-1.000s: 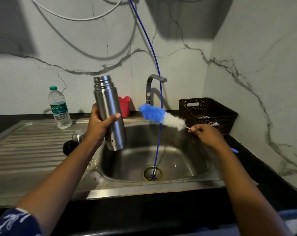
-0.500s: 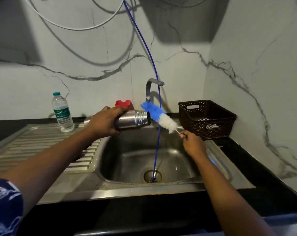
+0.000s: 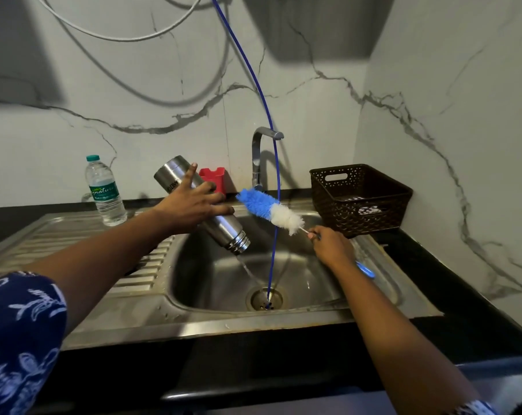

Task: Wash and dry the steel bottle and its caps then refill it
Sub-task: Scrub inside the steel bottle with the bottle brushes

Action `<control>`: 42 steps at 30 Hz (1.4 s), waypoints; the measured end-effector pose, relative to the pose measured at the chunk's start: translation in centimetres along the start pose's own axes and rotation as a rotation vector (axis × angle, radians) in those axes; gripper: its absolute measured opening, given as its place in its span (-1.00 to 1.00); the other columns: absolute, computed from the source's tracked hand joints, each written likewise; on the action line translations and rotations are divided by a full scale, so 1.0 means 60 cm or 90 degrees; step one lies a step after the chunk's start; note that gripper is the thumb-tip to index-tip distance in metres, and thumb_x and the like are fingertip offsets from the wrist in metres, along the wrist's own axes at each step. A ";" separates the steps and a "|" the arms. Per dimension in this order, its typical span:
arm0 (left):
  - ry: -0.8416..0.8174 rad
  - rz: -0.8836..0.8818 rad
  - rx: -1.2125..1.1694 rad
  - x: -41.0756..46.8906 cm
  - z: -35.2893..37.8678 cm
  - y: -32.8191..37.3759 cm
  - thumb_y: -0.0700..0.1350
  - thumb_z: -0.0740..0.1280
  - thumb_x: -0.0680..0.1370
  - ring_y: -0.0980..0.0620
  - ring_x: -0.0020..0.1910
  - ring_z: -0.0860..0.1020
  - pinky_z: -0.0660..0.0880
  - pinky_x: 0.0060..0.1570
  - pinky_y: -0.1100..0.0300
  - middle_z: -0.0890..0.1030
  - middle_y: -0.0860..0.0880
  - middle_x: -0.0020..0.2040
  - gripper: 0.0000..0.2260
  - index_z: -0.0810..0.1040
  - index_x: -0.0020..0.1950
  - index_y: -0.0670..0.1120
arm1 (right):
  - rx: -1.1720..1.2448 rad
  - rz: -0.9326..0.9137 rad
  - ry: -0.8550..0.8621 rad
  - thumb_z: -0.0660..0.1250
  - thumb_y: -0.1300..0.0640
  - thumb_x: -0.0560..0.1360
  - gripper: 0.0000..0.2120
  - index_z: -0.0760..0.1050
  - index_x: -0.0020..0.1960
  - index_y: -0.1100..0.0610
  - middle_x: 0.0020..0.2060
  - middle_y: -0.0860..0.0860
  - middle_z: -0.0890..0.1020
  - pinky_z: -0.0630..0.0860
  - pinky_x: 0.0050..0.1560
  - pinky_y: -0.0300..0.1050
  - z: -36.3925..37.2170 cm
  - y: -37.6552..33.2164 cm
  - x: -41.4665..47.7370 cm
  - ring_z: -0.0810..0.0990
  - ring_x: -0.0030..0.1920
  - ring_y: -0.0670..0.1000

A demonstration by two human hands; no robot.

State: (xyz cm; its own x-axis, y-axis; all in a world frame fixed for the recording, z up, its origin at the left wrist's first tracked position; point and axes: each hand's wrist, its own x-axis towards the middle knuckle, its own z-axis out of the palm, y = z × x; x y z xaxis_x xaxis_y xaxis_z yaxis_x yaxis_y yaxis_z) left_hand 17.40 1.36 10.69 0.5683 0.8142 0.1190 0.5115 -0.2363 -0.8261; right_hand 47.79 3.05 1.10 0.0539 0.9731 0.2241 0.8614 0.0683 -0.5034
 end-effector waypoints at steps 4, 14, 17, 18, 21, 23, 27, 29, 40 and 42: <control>0.039 0.055 0.082 0.004 -0.006 -0.014 0.00 0.44 0.43 -0.26 0.35 0.39 -0.32 0.24 -0.48 0.48 -0.02 0.33 -0.35 0.26 0.46 0.24 | -0.002 0.003 -0.003 0.15 0.02 0.61 -0.76 0.52 0.18 -0.01 0.09 0.13 0.61 0.36 -0.08 -0.10 0.000 -0.002 -0.001 0.55 0.08 0.17; 0.236 0.104 0.135 0.026 -0.041 -0.054 -0.18 0.48 0.32 -0.31 0.11 0.55 -0.10 0.31 -0.44 0.61 -0.12 0.12 -0.42 0.48 0.30 0.12 | 0.008 0.010 0.006 0.14 0.03 0.61 -0.77 0.52 0.17 -0.01 0.04 0.11 0.62 0.34 -0.14 -0.12 -0.003 -0.005 0.000 0.55 0.02 0.15; 0.270 0.175 0.156 0.028 -0.025 -0.034 -0.26 0.35 0.37 -0.30 0.09 0.56 -0.22 0.36 -0.42 0.61 -0.10 0.12 -0.47 0.41 0.29 0.10 | 0.010 0.014 0.002 0.14 0.02 0.62 -0.77 0.51 0.18 -0.01 0.02 0.09 0.62 0.33 -0.15 -0.13 -0.004 -0.005 0.000 0.48 -0.10 0.07; 0.262 0.165 0.151 0.027 -0.022 -0.031 -0.26 0.39 0.35 -0.30 0.11 0.55 -0.21 0.36 -0.42 0.60 -0.10 0.14 -0.44 0.41 0.30 0.10 | 0.009 0.012 0.001 0.14 0.02 0.62 -0.77 0.51 0.18 0.00 0.02 0.09 0.62 0.32 -0.15 -0.14 -0.004 -0.005 0.000 0.46 -0.12 0.06; 0.235 0.144 0.117 0.026 -0.026 -0.030 -0.21 0.55 0.23 -0.32 0.13 0.53 -0.12 0.33 -0.44 0.57 -0.12 0.16 -0.28 0.41 0.33 0.11 | 0.006 0.009 0.002 0.14 0.02 0.62 -0.77 0.52 0.18 0.00 0.03 0.09 0.62 0.32 -0.14 -0.14 -0.003 -0.004 -0.001 0.52 -0.06 0.10; 0.260 0.178 0.134 0.024 -0.023 -0.029 -0.23 0.55 0.23 -0.29 0.10 0.54 -0.16 0.36 -0.43 0.57 -0.11 0.14 -0.28 0.38 0.31 0.10 | -0.001 0.008 0.004 0.15 0.02 0.61 -0.77 0.52 0.17 -0.01 0.04 0.10 0.62 0.32 -0.14 -0.14 -0.004 -0.005 -0.002 0.55 0.01 0.14; 0.288 0.160 0.127 0.027 -0.018 -0.030 -0.20 0.50 0.27 -0.29 0.14 0.53 -0.14 0.35 -0.42 0.60 -0.11 0.14 -0.32 0.35 0.32 0.11 | -0.004 0.006 0.006 0.15 0.01 0.61 -0.77 0.53 0.16 0.00 0.03 0.09 0.63 0.31 -0.16 -0.15 -0.002 -0.005 -0.002 0.55 -0.01 0.12; 0.285 0.199 0.164 0.024 -0.010 -0.025 -0.22 0.40 0.32 -0.26 0.14 0.49 -0.19 0.36 -0.42 0.59 -0.09 0.13 -0.40 0.34 0.31 0.10 | -0.006 0.008 0.004 0.16 0.01 0.61 -0.78 0.53 0.15 -0.01 0.03 0.10 0.63 0.35 -0.14 -0.13 0.000 -0.005 -0.001 0.56 0.01 0.14; 0.185 0.160 0.179 0.004 -0.013 -0.013 -0.17 0.43 0.31 -0.25 0.16 0.45 -0.03 0.30 -0.44 0.58 -0.07 0.13 -0.45 0.53 0.27 0.15 | -0.012 0.018 -0.003 0.15 0.03 0.60 -0.78 0.53 0.14 -0.02 0.04 0.11 0.62 0.42 -0.05 -0.07 0.004 -0.003 0.004 0.56 0.03 0.16; 0.177 0.152 0.174 -0.006 -0.018 -0.017 -0.18 0.47 0.28 -0.25 0.12 0.53 -0.06 0.31 -0.42 0.61 -0.07 0.10 -0.45 0.56 0.24 0.13 | -0.008 0.022 -0.003 0.16 0.04 0.59 -0.79 0.54 0.12 -0.03 0.04 0.11 0.62 0.45 -0.02 -0.05 0.002 -0.002 0.002 0.56 0.04 0.16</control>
State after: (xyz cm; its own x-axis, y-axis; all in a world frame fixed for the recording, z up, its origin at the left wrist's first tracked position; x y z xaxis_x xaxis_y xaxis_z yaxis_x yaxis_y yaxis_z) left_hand 17.38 0.75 12.10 0.8203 0.5715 0.0205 0.1775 -0.2204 -0.9591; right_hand 47.62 3.22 1.07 0.0811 0.9757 0.2036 0.8656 0.0323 -0.4997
